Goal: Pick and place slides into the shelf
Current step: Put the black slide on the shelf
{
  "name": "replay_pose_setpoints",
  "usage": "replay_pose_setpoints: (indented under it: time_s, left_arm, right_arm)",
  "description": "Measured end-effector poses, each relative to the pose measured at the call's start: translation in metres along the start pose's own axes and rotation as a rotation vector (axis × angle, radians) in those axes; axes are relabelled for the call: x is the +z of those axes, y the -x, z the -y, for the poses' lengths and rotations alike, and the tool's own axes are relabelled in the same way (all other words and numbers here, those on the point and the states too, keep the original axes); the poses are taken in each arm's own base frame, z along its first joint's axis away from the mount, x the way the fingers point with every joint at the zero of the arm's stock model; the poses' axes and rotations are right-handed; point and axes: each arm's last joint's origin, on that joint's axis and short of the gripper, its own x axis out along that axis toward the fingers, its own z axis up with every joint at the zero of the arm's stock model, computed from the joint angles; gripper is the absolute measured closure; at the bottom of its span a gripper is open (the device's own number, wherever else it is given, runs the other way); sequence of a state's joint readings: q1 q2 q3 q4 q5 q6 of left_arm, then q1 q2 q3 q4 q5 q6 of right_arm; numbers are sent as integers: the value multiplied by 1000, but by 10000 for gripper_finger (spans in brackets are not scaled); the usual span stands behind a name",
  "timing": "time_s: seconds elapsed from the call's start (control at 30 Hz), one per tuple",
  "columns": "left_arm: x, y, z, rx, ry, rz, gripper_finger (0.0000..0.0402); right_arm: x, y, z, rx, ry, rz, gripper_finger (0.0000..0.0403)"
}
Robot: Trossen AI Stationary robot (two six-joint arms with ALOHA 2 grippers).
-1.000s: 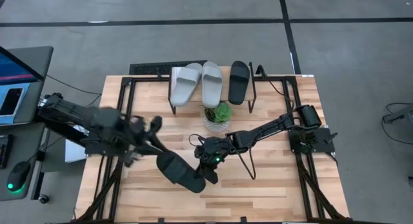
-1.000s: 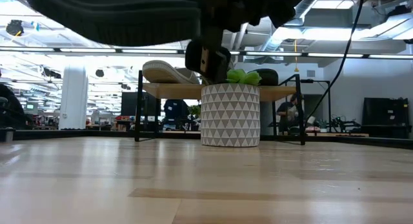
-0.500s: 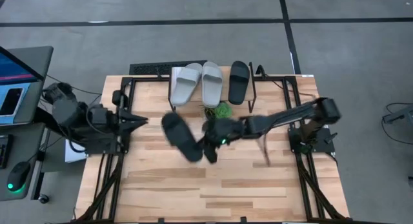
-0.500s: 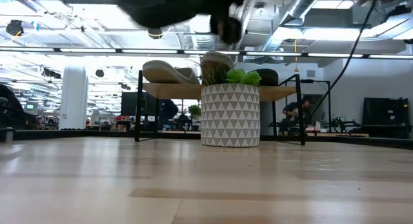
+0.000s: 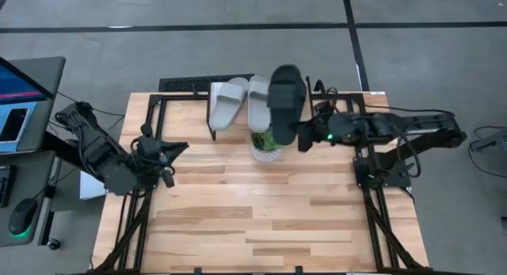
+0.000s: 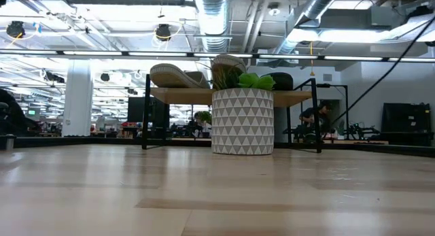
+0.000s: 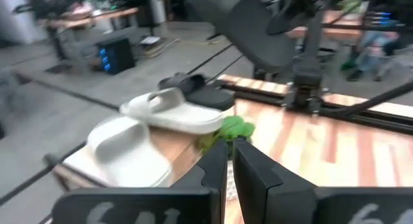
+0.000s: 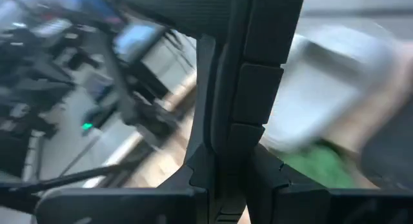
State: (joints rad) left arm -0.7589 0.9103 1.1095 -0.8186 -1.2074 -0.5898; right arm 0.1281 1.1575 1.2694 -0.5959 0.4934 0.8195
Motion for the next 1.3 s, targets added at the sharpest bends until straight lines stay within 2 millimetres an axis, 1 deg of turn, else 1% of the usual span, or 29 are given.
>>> replay_pose_setpoints:
  time_s: [0.07,0.17,0.3,0.4,0.53,0.73,0.9,1.0,1.13,1.3]
  left_arm:
    - [-5,-1,-2,36,16,-9,388]
    - [-8,0,-6,77,30,1,388]
    - [-8,0,-7,101,31,19,388]
    - [-8,0,-8,112,20,26,388]
    - [-10,0,-10,143,-23,39,388]
    - [-13,1,-18,208,-95,71,388]
    - [-14,6,-34,285,-132,142,388]
    - [-15,10,-48,310,-112,181,388]
    - [-17,16,-69,309,-77,192,388]
    - [-17,22,-83,291,-65,197,388]
  right_arm:
    - [7,2,15,-22,-30,-59,361]
    - [24,-1,39,-19,-95,-130,361]
    - [50,-8,71,-3,-210,-155,361]
    - [64,-17,94,16,-289,-190,361]
    - [72,-37,116,-34,-365,-223,361]
    - [73,-64,137,-55,-403,-307,361]
    - [74,-81,156,-69,-437,-357,362]
    - [75,-86,163,-63,-436,-367,362]
    - [74,-94,169,-67,-448,-393,362]
    - [72,-103,173,-72,-472,-409,362]
